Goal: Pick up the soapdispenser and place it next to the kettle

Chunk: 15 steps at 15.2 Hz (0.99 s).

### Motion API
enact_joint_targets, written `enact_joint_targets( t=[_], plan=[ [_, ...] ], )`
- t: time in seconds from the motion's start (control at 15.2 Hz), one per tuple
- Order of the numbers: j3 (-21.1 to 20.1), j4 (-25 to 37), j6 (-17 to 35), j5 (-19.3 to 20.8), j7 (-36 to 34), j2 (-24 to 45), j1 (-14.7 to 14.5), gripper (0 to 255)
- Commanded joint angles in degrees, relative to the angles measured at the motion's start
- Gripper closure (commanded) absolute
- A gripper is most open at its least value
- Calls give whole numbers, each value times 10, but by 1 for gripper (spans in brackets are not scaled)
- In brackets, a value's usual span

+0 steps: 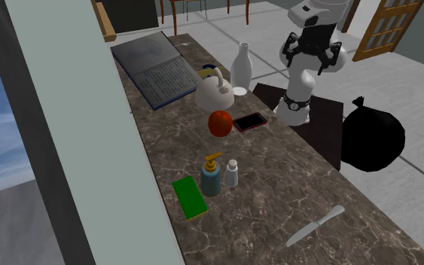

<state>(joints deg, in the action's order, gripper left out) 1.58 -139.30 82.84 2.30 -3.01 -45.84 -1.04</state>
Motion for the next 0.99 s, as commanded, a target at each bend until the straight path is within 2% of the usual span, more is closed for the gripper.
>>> enact_joint_targets(
  t=[0.0, 0.46, 0.92],
  plan=[
    [0, 0, 0, 0, 0, 0, 0, 0],
    [50, 40, 96, 48, 92, 136, -1, 0],
    [88, 117, 173, 68, 180, 287, -5, 0]
  ],
)
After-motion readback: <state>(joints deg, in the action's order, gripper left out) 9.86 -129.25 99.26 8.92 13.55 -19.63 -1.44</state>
